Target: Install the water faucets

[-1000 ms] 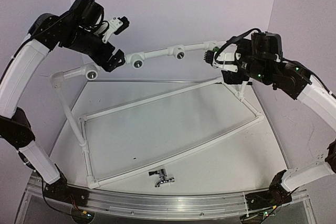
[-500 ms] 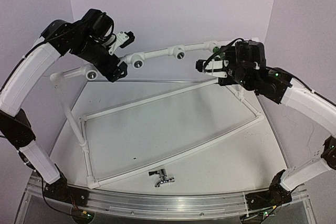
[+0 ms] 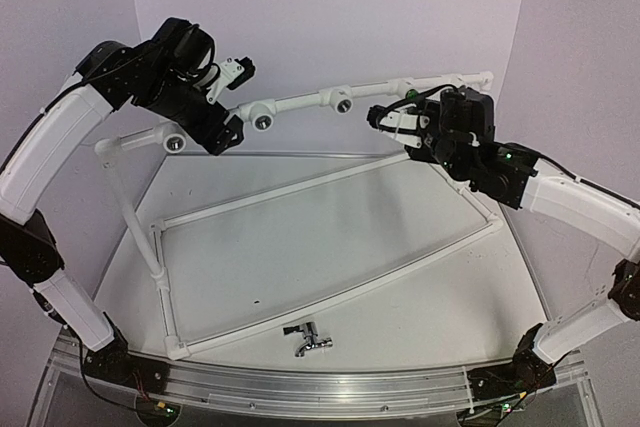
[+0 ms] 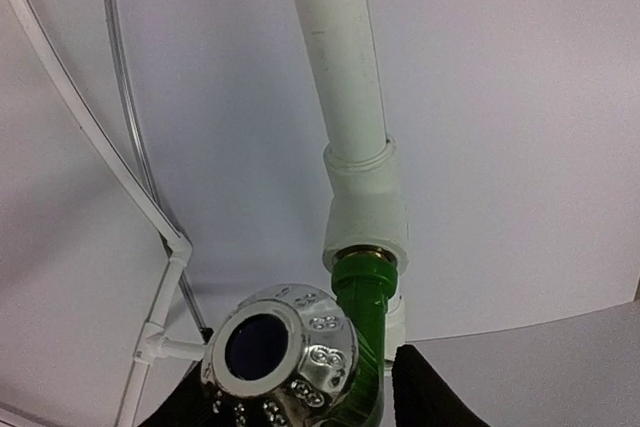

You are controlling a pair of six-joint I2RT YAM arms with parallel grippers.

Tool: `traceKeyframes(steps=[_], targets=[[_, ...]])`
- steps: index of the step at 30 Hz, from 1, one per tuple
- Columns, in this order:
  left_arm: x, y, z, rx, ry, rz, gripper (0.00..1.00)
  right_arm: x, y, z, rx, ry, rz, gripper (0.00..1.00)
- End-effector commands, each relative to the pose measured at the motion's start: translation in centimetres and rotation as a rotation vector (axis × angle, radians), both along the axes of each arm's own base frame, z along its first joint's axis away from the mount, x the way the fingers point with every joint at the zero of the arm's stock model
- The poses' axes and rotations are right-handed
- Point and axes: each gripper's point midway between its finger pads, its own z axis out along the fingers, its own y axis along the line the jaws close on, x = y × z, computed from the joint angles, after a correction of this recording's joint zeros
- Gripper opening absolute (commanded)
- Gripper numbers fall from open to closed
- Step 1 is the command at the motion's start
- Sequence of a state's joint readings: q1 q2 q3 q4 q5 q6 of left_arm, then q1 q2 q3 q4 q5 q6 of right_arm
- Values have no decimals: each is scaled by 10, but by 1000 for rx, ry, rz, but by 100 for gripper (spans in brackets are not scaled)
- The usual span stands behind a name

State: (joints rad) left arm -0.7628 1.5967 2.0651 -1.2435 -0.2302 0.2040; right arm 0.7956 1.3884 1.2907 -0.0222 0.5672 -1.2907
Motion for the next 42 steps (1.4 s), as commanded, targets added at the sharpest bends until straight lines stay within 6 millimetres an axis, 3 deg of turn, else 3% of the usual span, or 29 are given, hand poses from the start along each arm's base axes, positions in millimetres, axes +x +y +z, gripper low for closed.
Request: traceKeyframes(steps=[1,14,25,34,42], targets=[[-9,1,16,-71,-16,-3,90,-6,0,27,252,-12,-5,47],[-4,1,9,-52,-6,13,90,-8,-14,54,715,114,21,25],[-2,1,9,-49,-9,23,90,6,-44,71,1197,311,57,25],[-2,0,9,-52,-8,25,90,5,-53,65,1539,490,25,22],[-2,0,10,-58,-12,25,90,10,-73,40,1842,669,-87,21]])
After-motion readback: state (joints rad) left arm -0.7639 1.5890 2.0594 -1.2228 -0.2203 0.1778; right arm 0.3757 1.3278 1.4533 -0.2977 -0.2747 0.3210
